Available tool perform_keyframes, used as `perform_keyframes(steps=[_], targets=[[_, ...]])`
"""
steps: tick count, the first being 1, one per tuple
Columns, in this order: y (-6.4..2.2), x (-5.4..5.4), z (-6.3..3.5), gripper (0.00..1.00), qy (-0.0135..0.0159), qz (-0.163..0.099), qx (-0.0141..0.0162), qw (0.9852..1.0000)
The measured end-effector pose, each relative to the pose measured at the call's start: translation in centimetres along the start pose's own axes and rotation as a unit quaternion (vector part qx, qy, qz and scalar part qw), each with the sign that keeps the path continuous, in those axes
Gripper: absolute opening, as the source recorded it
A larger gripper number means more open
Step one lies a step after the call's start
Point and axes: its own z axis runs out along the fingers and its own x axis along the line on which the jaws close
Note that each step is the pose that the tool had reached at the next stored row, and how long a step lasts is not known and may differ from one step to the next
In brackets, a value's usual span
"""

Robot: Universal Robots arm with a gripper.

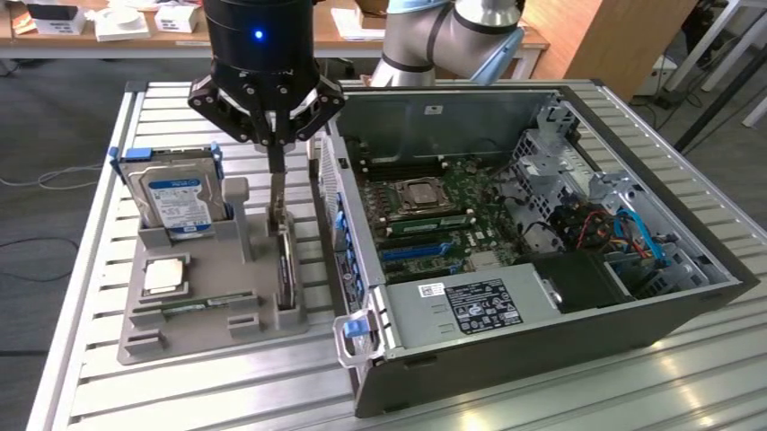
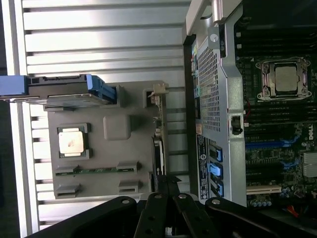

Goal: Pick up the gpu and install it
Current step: 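Pick up the gpu and move the gpu toward the slot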

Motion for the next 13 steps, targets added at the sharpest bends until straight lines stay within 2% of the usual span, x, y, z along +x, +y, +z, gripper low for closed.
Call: perform_keyframes(steps=[10, 11, 12, 13], targets=[[0.00, 0.00, 0.00, 0.11, 0.0000, 0.000, 0.0000, 1.0000], [0.00, 0.00, 0.00, 0.11, 0.0000, 0.000, 0.0000, 1.0000], [0.00, 0.00, 0.00, 0.17, 0.0000, 0.000, 0.0000, 1.0000], [0.00, 0.00, 0.00, 0.17, 0.0000, 0.000, 0.0000, 1.0000]])
